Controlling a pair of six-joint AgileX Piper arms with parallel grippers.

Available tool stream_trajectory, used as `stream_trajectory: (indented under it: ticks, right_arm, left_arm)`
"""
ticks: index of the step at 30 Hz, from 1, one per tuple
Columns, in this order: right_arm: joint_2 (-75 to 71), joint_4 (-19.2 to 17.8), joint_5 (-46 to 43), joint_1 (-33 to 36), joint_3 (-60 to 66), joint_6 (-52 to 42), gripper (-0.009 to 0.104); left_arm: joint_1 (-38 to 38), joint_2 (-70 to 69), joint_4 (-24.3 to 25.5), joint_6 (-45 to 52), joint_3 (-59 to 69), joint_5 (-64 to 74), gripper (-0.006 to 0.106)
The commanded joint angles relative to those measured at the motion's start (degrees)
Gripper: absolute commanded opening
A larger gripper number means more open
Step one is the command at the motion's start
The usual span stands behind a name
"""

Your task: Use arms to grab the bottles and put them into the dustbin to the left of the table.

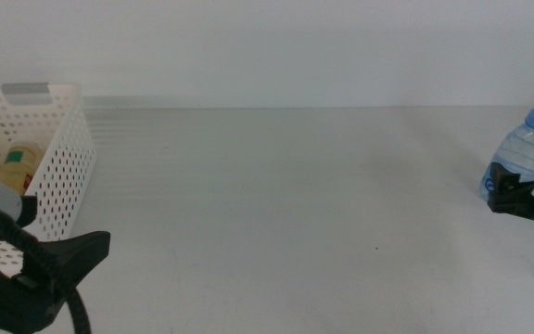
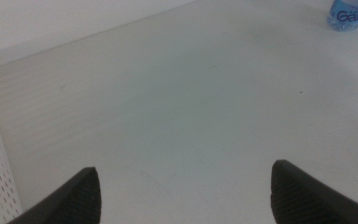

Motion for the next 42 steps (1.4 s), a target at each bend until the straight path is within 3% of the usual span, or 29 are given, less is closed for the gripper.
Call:
stream_trajectory:
  ticks: [1, 7, 22, 24, 27, 29, 33, 40, 42]
  right_arm:
    - [0.5, -0.9, -4.7, -0.6, -3.1, 0.0, 0.081]
    - [5.3, 3.3, -4.8, -0.6, -7.1, -0.4, 0.081]
    - [16.4, 2.6, -5.1, -2.9, -17.7, -1.1, 0.078]
    - [16.8, 2.0, -5.0, -2.9, -18.1, -1.1, 0.068]
    - [16.3, 0.2, -5.7, -2.9, -18.3, 0.0, 0.032]
    - [15.2, -1.8, -5.3, -2.7, -17.9, 0.1, 0.000]
    - [10.8, -7.6, -5.0, -2.0, -16.2, 3.5, 0.000]
    - [3.0, -26.3, -4.3, 5.4, -16.6, 14.8, 0.000]
    - [3.1, -29.4, -4.3, 8.1, -17.6, 17.9, 0.000]
  left_arm:
    - [-0.3, 0.0, -1.3, -0.5, -1.3, -3.8, 0.090]
    - [-0.3, 0.0, -1.3, -0.5, -1.3, -3.8, 0.090]
    - [-0.3, 0.0, -1.3, -0.5, -1.3, -3.8, 0.090]
    - [-0.3, 0.0, -1.3, -0.5, -1.3, -3.8, 0.090]
    - [-0.3, 0.0, -1.3, -0.5, -1.3, -3.8, 0.090]
    - [-0.3, 0.0, -1.3, -0.5, -1.3, -3.8, 0.090]
    - [-0.3, 0.0, -1.3, -0.5, -1.3, -3.8, 0.090]
    - [-0.3, 0.0, -1.3, -0.5, -1.3, -3.9, 0.090]
    - [-0.3, 0.0, -1.3, -0.5, -1.3, -3.8, 0.090]
